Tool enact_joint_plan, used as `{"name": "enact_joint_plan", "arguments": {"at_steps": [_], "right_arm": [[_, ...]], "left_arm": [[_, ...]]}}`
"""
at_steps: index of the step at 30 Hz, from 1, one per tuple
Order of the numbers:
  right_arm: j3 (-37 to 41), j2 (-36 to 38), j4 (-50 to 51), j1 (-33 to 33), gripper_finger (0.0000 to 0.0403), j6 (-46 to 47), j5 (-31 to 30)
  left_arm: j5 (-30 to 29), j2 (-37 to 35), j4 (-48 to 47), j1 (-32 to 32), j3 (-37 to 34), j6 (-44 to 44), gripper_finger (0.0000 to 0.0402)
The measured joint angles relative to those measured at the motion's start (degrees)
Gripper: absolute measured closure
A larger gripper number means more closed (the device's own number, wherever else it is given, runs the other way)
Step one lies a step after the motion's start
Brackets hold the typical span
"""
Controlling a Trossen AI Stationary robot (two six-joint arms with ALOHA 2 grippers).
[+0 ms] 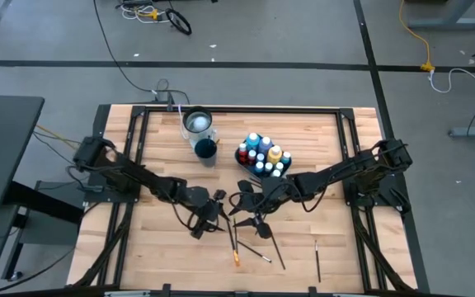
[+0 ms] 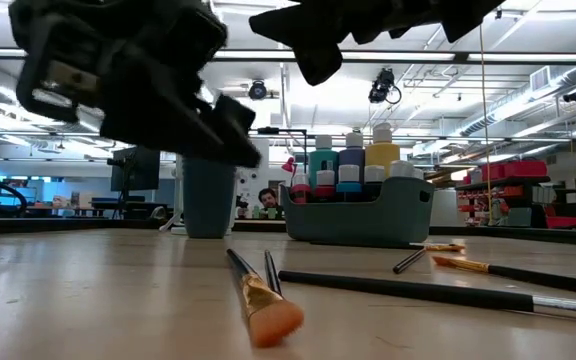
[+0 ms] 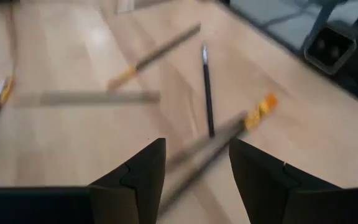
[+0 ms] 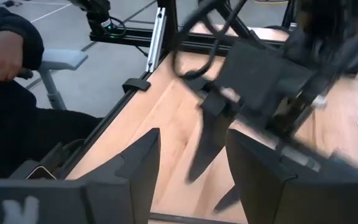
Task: Pick & Place Paint Supplies
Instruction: Put the gold paint brush into the blue cup
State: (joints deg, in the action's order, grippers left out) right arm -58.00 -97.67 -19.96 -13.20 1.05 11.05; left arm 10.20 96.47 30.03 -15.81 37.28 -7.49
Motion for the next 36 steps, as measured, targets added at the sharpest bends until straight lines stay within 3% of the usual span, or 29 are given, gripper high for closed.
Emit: {"name": "enact_joint_plan", "arguments": {"at_steps": [12, 22, 36], "right_arm": [[0.0, -0.11, 0.46, -0.29, 0.0217, -0.13, -2.32], [0.05, -0.11, -1.2, -0.29, 0.0217, -0.01, -2.61], [0.05, -0.11, -2.02, -0.29, 0.0217, -0.05, -2.64]], "left_arm": [[4.66, 14.07, 2.19, 0.12, 6.24, -0.2, 0.0214], [5.25, 15.98, -0.54, 0.04, 6.0, -3.58, 0.0218], [5.62, 16.23, 0.05, 0.04, 5.84, -3.67, 0.0323]]}}
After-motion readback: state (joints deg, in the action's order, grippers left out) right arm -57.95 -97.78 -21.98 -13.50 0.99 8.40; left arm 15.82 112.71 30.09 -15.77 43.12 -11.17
